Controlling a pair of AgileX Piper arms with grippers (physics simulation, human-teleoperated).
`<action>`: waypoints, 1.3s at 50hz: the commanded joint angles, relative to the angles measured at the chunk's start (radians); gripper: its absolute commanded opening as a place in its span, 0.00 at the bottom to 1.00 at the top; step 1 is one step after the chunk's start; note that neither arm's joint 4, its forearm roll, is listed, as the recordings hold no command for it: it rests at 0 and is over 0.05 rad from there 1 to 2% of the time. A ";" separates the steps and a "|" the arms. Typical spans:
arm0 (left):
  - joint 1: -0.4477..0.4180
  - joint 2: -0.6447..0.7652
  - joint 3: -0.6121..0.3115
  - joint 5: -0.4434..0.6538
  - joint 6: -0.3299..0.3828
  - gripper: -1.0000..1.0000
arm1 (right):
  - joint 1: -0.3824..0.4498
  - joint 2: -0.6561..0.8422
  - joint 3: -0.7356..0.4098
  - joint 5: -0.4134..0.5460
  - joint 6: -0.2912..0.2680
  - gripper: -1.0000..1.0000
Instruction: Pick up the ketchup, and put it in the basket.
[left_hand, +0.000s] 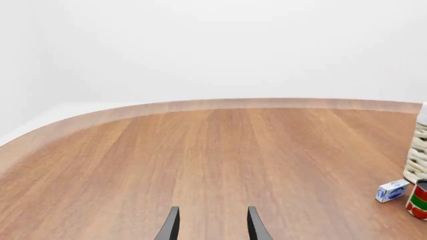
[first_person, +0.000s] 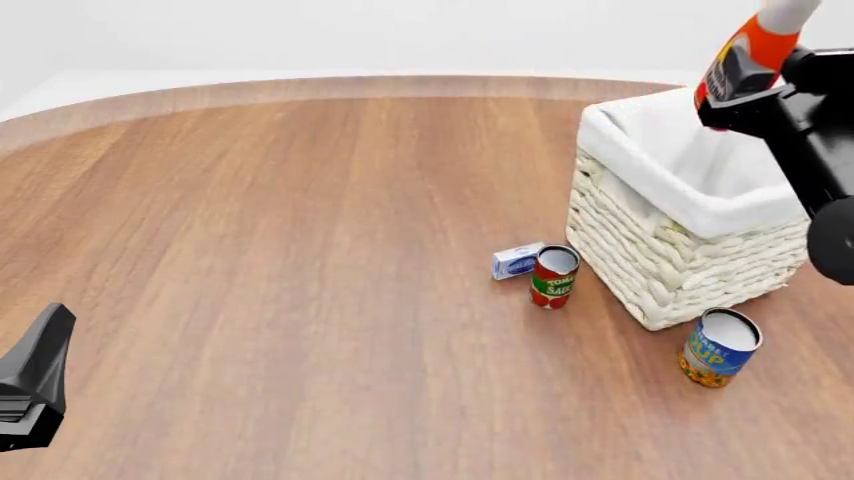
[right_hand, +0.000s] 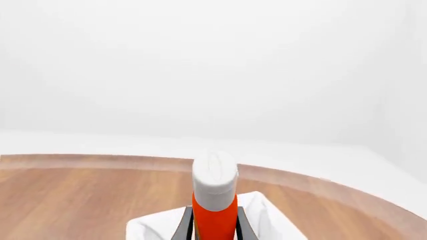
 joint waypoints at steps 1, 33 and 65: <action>0.000 0.000 0.000 0.000 0.000 1.00 | -0.020 0.055 -0.052 0.047 0.012 0.00; 0.000 0.000 0.000 0.000 0.000 1.00 | -0.036 0.175 -0.116 0.121 0.003 0.00; 0.000 0.000 0.000 0.000 0.000 1.00 | -0.031 0.217 -0.147 0.157 -0.005 0.00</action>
